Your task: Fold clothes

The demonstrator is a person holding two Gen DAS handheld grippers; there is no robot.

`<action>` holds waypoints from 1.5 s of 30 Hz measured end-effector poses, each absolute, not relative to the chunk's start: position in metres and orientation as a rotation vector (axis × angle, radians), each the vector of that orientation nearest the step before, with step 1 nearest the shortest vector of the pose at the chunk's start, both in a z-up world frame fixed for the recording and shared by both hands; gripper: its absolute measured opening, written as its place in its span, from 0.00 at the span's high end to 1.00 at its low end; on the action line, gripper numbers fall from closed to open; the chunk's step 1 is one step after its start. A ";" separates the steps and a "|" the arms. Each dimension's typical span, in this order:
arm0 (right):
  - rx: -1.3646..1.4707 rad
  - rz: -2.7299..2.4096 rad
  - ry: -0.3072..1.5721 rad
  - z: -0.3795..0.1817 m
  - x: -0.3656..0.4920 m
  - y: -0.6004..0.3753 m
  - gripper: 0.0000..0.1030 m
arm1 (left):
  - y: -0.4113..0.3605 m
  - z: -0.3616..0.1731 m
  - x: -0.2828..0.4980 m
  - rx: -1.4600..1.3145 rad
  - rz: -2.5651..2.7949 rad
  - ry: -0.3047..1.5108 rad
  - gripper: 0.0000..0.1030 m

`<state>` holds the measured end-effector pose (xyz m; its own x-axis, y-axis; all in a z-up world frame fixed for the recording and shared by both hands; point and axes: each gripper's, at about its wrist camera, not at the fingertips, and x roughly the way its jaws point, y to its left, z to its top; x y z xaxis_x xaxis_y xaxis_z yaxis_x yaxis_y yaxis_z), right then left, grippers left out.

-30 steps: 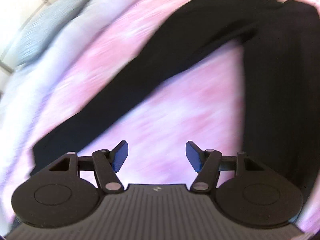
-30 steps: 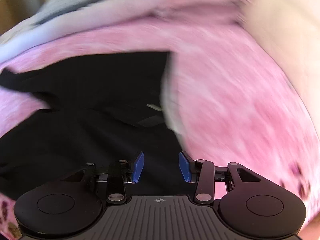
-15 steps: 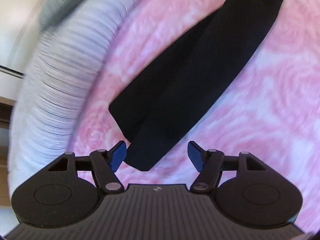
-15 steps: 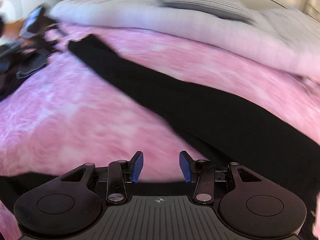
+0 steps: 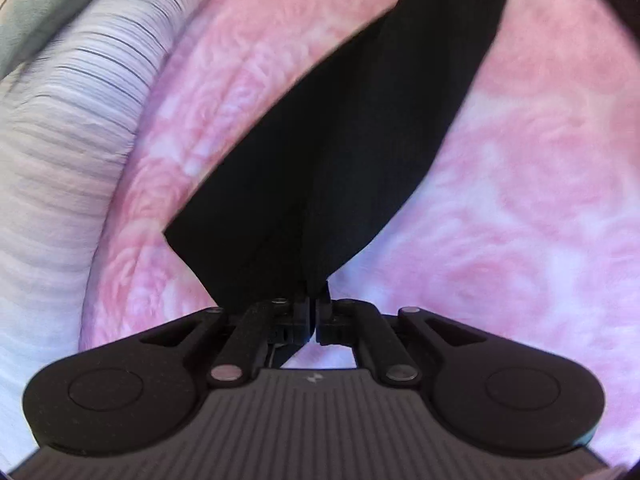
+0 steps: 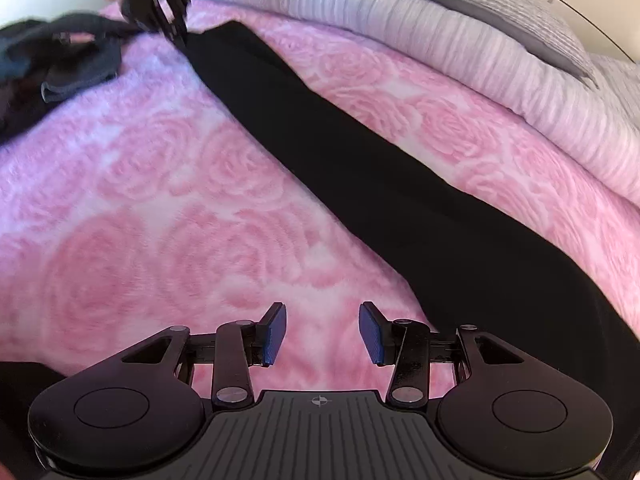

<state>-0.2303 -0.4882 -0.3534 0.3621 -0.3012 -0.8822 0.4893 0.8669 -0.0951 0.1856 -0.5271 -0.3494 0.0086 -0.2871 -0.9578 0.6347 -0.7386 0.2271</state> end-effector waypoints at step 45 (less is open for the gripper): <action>0.232 -0.700 1.161 -0.351 -0.292 -0.505 0.55 | -0.372 -0.370 0.119 1.780 -1.667 -0.058 1.00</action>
<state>-0.2924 -0.5047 -0.3514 0.2173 -0.3846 -0.8971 0.6141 0.7683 -0.1807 0.1187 -0.3717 -0.3702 0.1751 -0.4720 -0.8640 0.4106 -0.7626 0.4998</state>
